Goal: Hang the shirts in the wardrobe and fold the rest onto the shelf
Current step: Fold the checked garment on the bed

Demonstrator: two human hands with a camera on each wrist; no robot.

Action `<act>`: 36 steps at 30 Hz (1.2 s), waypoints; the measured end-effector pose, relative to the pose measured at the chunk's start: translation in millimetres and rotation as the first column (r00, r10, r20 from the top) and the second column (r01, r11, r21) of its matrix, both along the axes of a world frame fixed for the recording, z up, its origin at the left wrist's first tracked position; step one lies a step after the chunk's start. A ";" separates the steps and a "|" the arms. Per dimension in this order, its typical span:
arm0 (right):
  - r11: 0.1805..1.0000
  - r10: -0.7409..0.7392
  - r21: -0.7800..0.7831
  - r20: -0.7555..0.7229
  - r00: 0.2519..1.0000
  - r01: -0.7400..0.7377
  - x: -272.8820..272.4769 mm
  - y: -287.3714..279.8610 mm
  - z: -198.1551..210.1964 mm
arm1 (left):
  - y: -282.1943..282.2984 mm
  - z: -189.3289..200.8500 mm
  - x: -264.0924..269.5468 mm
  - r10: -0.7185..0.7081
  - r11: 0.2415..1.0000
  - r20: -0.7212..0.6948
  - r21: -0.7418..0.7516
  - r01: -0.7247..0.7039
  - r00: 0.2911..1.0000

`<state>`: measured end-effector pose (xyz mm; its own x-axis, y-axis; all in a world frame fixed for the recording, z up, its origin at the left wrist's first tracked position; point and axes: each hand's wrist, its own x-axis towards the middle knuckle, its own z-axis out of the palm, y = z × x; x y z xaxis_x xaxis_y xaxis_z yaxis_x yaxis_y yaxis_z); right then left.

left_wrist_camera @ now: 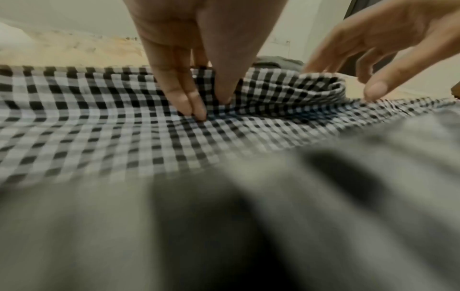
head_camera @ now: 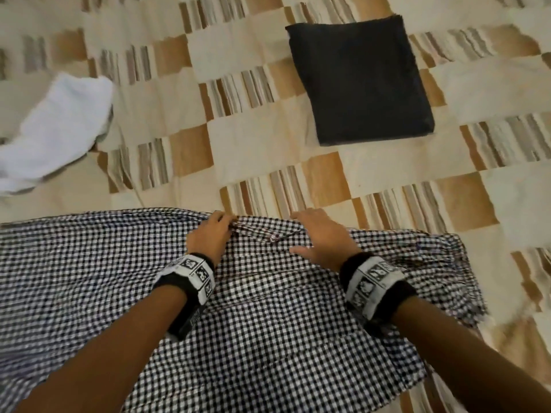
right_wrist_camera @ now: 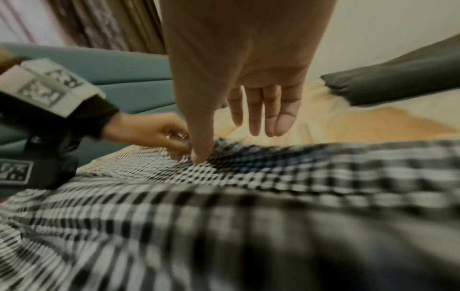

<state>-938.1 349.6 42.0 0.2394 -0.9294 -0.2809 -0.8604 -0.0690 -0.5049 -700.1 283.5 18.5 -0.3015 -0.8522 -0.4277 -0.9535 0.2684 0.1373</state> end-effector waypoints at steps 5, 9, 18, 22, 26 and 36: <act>1.000 0.021 -0.009 -0.198 0.980 -0.023 82.8 -67.1 -5.7 | -38.8 11.7 5.5 -0.045 0.995 -0.034 -0.092 0.041 0.998; 0.973 -0.201 0.074 -0.208 0.957 0.220 62.6 -114.7 -11.0 | -66.1 10.1 44.9 0.016 1.000 -0.036 -0.012 -0.017 0.999; 0.905 -0.313 0.210 -0.261 0.913 0.370 74.9 -133.7 -36.4 | -129.4 -1.6 239.5 -0.089 0.963 0.358 0.268 -0.011 0.929; 0.893 -0.382 0.149 -0.249 0.890 0.425 77.1 -129.5 -35.2 | -146.3 8.1 318.6 -0.173 0.942 0.522 0.335 -0.014 0.835; 0.884 -0.366 0.195 -0.278 0.888 0.425 73.8 -128.6 -28.3 | -156.5 15.0 380.7 -0.115 0.942 0.603 0.318 -0.105 0.789; 0.841 -0.533 -0.082 -0.299 0.791 0.535 109.7 -160.1 -20.9 | -175.1 -15.9 415.2 0.334 0.941 0.126 -0.100 -0.323 0.934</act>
